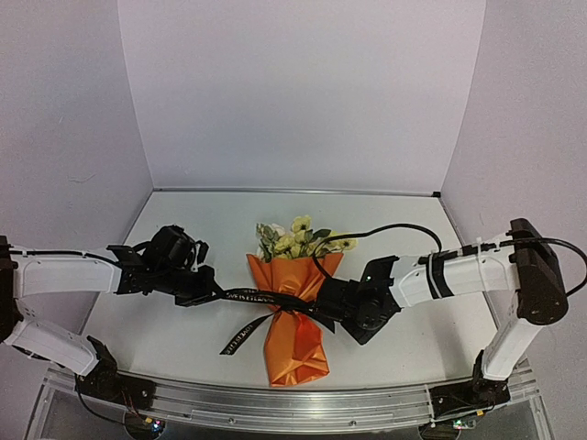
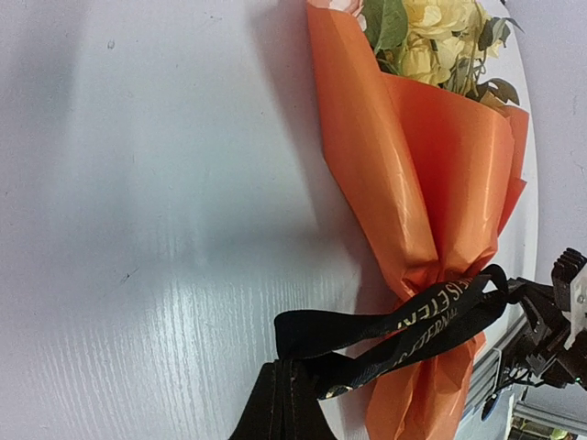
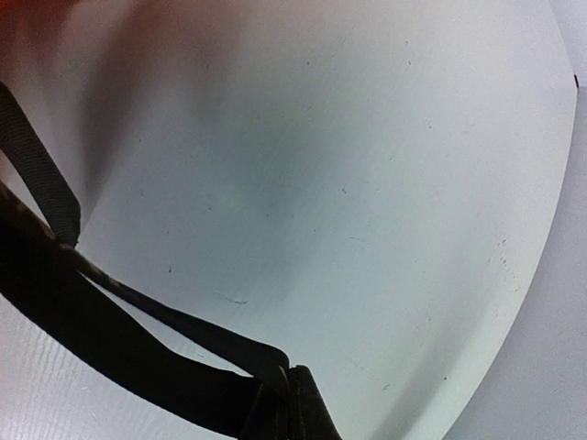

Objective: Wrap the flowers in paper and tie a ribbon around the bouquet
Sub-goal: Tie the ribbon around the folded bouquet.

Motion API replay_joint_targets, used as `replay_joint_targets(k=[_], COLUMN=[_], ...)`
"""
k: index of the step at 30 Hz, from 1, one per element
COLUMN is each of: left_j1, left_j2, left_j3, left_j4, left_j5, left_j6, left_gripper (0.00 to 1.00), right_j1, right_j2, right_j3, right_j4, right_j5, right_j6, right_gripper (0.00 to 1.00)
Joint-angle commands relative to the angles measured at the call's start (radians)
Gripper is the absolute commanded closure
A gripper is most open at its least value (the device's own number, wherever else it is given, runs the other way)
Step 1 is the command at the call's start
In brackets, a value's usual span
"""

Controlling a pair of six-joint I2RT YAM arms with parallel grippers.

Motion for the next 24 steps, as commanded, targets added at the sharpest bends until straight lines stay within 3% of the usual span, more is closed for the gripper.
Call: replay_joint_targets(k=[1,9,15,16,24], left_j1=[0.007,0.007,0.006,0.007,0.005], left_j2=[-0.034,0.03,0.171,0.18,0.115], left_j3=[-0.003,0.068,0.153,0.158,0.114], left_j4=[0.057,0.271,0.265,0.269,0.349], left_j5=[-0.008,0.168,0.2,0.201,0.226], left_j6=[0.05,0.111,0.102,0.095,-0.039], left_gripper=[1.0,1.0,0.99,0.96,0.41], right_j1=[0.009,0.009,0.009,0.009,0.009], right_j2=[0.004,-0.027,-0.036,-0.036,-0.039], right_j3=[0.039,0.045,0.035,0.034,0.03], right_j4=[-0.045,0.018,0.05,0.053,0.069], right_j5=[0.05,0.0,0.002,0.001,-0.001], right_j6=[-0.061,-0.065,-0.038,-0.034,-0.019], right_gripper=[1.0,1.0,1.0,1.0,1.0])
